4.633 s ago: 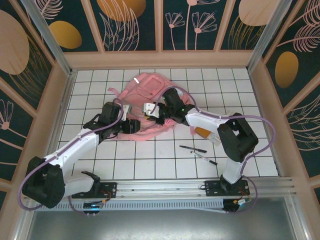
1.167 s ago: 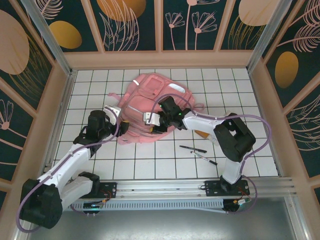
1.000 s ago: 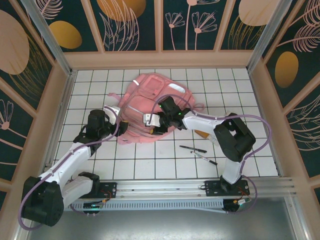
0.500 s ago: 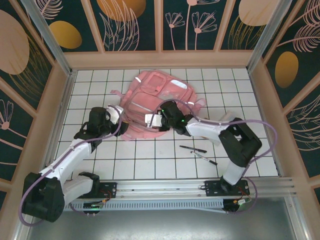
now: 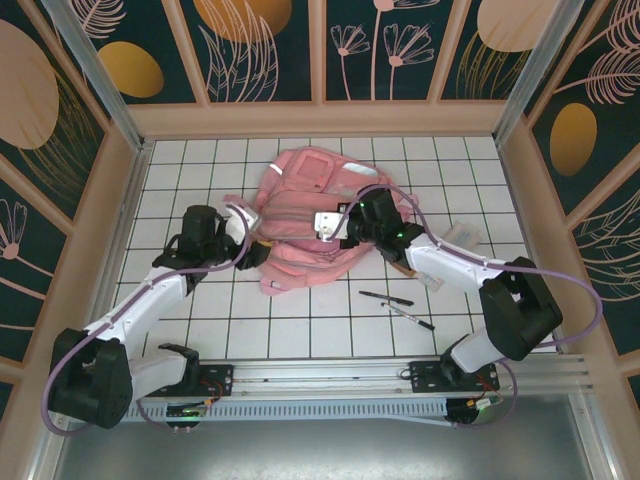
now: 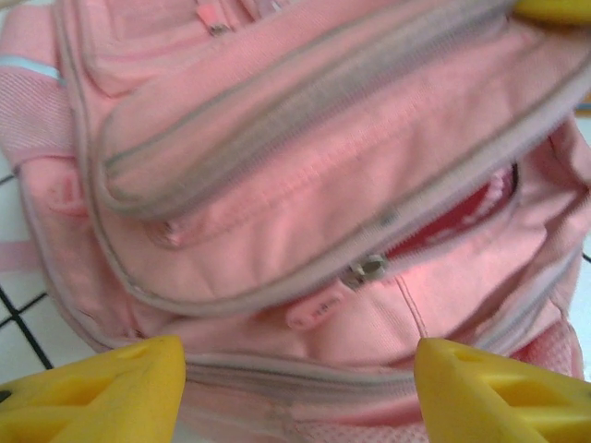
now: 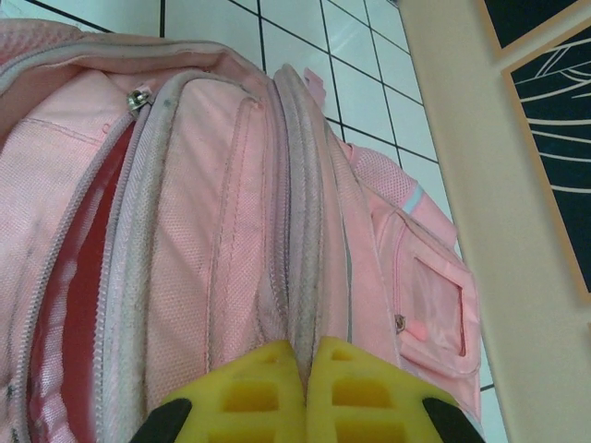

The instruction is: Pack the student bag

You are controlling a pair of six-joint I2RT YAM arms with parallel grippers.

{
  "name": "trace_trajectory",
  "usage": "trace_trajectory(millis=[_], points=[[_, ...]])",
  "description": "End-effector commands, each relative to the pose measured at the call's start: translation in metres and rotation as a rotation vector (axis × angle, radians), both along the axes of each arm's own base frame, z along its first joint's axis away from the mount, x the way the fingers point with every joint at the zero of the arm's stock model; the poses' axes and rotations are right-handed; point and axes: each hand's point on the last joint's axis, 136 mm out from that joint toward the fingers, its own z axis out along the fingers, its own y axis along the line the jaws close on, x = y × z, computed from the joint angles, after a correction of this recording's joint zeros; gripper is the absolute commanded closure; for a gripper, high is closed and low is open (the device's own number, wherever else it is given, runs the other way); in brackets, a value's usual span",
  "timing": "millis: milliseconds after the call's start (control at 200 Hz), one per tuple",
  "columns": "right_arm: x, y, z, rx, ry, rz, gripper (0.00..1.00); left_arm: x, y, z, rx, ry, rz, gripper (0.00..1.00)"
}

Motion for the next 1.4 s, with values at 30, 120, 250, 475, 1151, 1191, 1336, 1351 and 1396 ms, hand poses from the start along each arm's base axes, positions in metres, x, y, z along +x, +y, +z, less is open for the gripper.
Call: trace_trajectory(millis=[30,120,250,475,1151,1191,1336,1351,1396], points=[[-0.006,0.013,0.043,0.117,-0.071,0.078,1.0,-0.012,-0.013,-0.013,0.016,-0.029,-0.108,0.4],[-0.011,0.016,0.045,0.125,-0.069,0.102,1.0,-0.011,-0.016,-0.028,0.079,-0.049,-0.151,0.46],[-0.019,0.017,0.05,0.124,-0.082,0.128,1.0,0.0,-0.018,-0.027,0.124,-0.148,-0.184,0.5],[-0.032,0.016,0.053,0.125,-0.09,0.156,1.0,0.011,-0.025,-0.017,0.15,-0.227,-0.252,0.61],[-0.049,0.017,0.056,0.155,-0.102,0.194,1.0,0.005,-0.037,-0.034,0.274,-0.315,-0.45,0.63],[-0.048,0.018,0.056,0.155,-0.103,0.192,1.0,0.001,-0.038,-0.037,0.289,-0.316,-0.482,0.63],[-0.048,0.017,0.056,0.154,-0.105,0.19,1.0,-0.004,-0.035,-0.046,0.356,-0.339,-0.513,0.58],[-0.047,0.017,0.056,0.154,-0.103,0.188,1.0,-0.004,-0.035,-0.047,0.362,-0.344,-0.51,0.56],[-0.047,0.017,0.056,0.154,-0.104,0.188,1.0,-0.005,-0.034,-0.047,0.369,-0.359,-0.505,0.52]])
